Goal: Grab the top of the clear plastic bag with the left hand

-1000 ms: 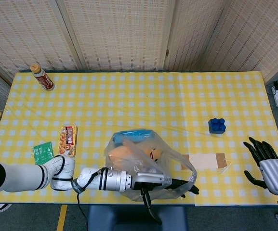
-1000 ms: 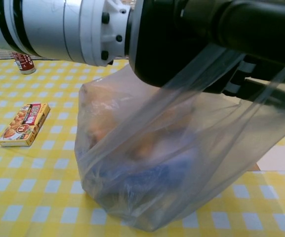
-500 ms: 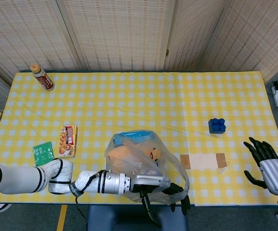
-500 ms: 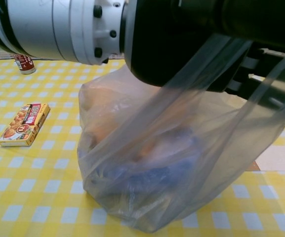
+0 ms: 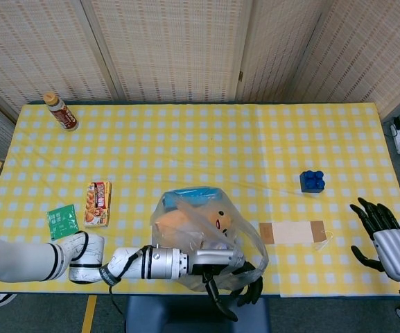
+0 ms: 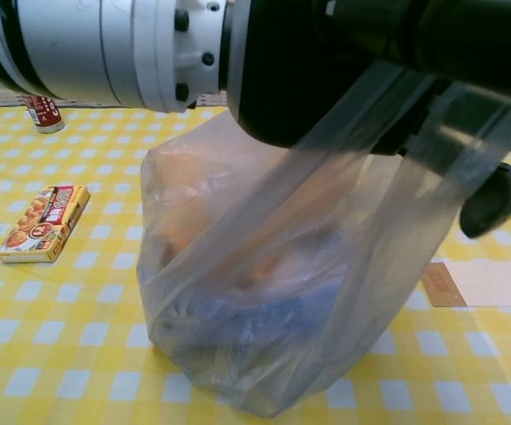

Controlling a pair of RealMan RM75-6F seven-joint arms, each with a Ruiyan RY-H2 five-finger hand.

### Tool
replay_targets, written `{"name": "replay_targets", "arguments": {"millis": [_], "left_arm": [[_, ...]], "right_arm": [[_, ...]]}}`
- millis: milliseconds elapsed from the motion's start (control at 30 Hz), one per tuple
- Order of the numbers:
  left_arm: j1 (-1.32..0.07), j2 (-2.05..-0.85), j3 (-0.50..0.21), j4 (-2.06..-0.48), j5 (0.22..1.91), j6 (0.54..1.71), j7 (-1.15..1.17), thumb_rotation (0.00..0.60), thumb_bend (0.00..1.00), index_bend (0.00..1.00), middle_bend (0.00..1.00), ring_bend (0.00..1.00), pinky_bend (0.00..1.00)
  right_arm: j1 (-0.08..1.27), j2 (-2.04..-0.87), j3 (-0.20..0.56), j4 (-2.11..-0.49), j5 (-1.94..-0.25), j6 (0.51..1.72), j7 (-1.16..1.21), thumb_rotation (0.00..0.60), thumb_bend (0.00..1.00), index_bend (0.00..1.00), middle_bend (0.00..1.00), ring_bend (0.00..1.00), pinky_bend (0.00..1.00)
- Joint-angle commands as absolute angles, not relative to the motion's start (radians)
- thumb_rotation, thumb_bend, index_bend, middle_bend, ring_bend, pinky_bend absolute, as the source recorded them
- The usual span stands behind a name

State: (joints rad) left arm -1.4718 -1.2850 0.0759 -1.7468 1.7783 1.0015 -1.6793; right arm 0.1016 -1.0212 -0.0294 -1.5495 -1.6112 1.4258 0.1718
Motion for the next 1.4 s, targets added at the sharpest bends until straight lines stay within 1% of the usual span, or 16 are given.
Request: {"name": "replay_targets", "arguments": {"millis": [33, 100, 167, 233, 333, 367, 467, 600, 700, 833, 933, 1000, 1133, 1233, 1300, 1400], "left_arm": [[-1.447, -1.276, 0.051, -1.779, 1.726, 0.986, -1.619, 0.6, 0.31, 0.63, 0.78, 0.6, 0.75], [-1.429, -1.268, 0.039, -1.791, 1.698, 0.986, -1.58, 0.6, 0.34, 0.66, 0.83, 0.65, 0.8], [-1.409, -1.26, 0.026, -1.805, 1.668, 0.99, -1.551, 0.6, 0.35, 0.67, 0.86, 0.69, 0.84], [-1.389, -1.247, 0.019, -1.823, 1.639, 0.989, -1.525, 0.6, 0.4, 0.68, 0.9, 0.73, 0.9], [-1.342, -1.223, -0.001, -1.865, 1.563, 0.993, -1.453, 0.6, 0.55, 0.73, 0.96, 0.8, 0.96], [-1.328, -1.219, -0.008, -1.874, 1.544, 0.999, -1.441, 0.6, 0.6, 0.75, 0.97, 0.81, 0.98], [-1.288, -1.204, -0.029, -1.897, 1.49, 1.008, -1.38, 0.6, 0.68, 0.8, 1.0, 0.86, 1.0], [-1.254, -1.171, -0.058, -1.938, 1.446, 1.009, -1.34, 0.6, 0.74, 0.83, 1.0, 0.88, 1.0], [-1.225, -1.112, -0.092, -1.992, 1.411, 1.002, -1.363, 0.6, 0.77, 0.84, 1.0, 0.89, 1.0], [-1.185, -1.021, -0.162, -2.046, 1.404, 0.985, -1.581, 0.6, 0.77, 0.85, 1.0, 0.9, 1.0], [-1.167, -0.968, -0.207, -2.064, 1.39, 0.976, -1.653, 0.6, 0.77, 0.85, 1.0, 0.9, 1.0], [-1.167, -0.922, -0.259, -2.08, 1.34, 0.95, -1.7, 0.6, 0.77, 0.85, 1.0, 0.89, 1.0], [-1.185, -0.827, -0.366, -2.087, 1.235, 0.885, -1.68, 0.6, 0.77, 0.84, 1.0, 0.89, 1.0], [-1.192, -0.788, -0.434, -2.088, 1.153, 0.848, -1.69, 0.6, 0.77, 0.84, 1.0, 0.89, 1.0], [-1.194, -0.763, -0.495, -2.099, 1.078, 0.828, -1.716, 0.6, 0.76, 0.84, 1.0, 0.89, 1.0], [-1.201, -0.727, -0.552, -2.105, 1.027, 0.799, -1.662, 0.6, 0.75, 0.84, 1.0, 0.88, 1.0]], "right_arm": [[0.101, -1.021, -0.029, -1.551, -1.612, 1.427, 0.171, 0.6, 0.36, 0.0, 0.0, 0.0, 0.0], [0.102, -1.021, -0.03, -1.552, -1.614, 1.426, 0.169, 0.6, 0.36, 0.0, 0.0, 0.0, 0.0], [0.102, -1.021, -0.03, -1.552, -1.614, 1.425, 0.168, 0.6, 0.36, 0.0, 0.0, 0.0, 0.0], [0.103, -1.022, -0.031, -1.552, -1.614, 1.423, 0.168, 0.6, 0.36, 0.0, 0.0, 0.0, 0.0], [0.105, -1.021, -0.031, -1.553, -1.614, 1.419, 0.166, 0.6, 0.36, 0.0, 0.0, 0.0, 0.0], [0.105, -1.021, -0.032, -1.554, -1.616, 1.419, 0.165, 0.6, 0.36, 0.0, 0.0, 0.0, 0.0], [0.104, -1.022, -0.035, -1.557, -1.623, 1.422, 0.159, 0.6, 0.36, 0.0, 0.0, 0.0, 0.0], [0.102, -1.023, -0.039, -1.56, -1.632, 1.426, 0.154, 0.6, 0.36, 0.0, 0.0, 0.0, 0.0], [0.103, -1.024, -0.041, -1.562, -1.636, 1.425, 0.149, 0.6, 0.36, 0.0, 0.0, 0.0, 0.0], [0.104, -1.025, -0.043, -1.568, -1.642, 1.426, 0.144, 0.6, 0.36, 0.0, 0.0, 0.0, 0.0], [0.104, -1.028, -0.045, -1.568, -1.648, 1.426, 0.138, 0.6, 0.36, 0.0, 0.0, 0.0, 0.0], [0.106, -1.03, -0.046, -1.568, -1.643, 1.418, 0.134, 0.6, 0.36, 0.0, 0.0, 0.0, 0.0], [0.105, -1.032, -0.045, -1.575, -1.643, 1.421, 0.126, 0.6, 0.36, 0.0, 0.0, 0.0, 0.0], [0.102, -1.034, -0.047, -1.577, -1.645, 1.426, 0.121, 0.6, 0.36, 0.0, 0.0, 0.0, 0.0], [0.101, -1.036, -0.047, -1.576, -1.637, 1.421, 0.12, 0.6, 0.36, 0.0, 0.0, 0.0, 0.0], [0.1, -1.034, -0.044, -1.574, -1.627, 1.418, 0.123, 0.6, 0.36, 0.0, 0.0, 0.0, 0.0]]}}
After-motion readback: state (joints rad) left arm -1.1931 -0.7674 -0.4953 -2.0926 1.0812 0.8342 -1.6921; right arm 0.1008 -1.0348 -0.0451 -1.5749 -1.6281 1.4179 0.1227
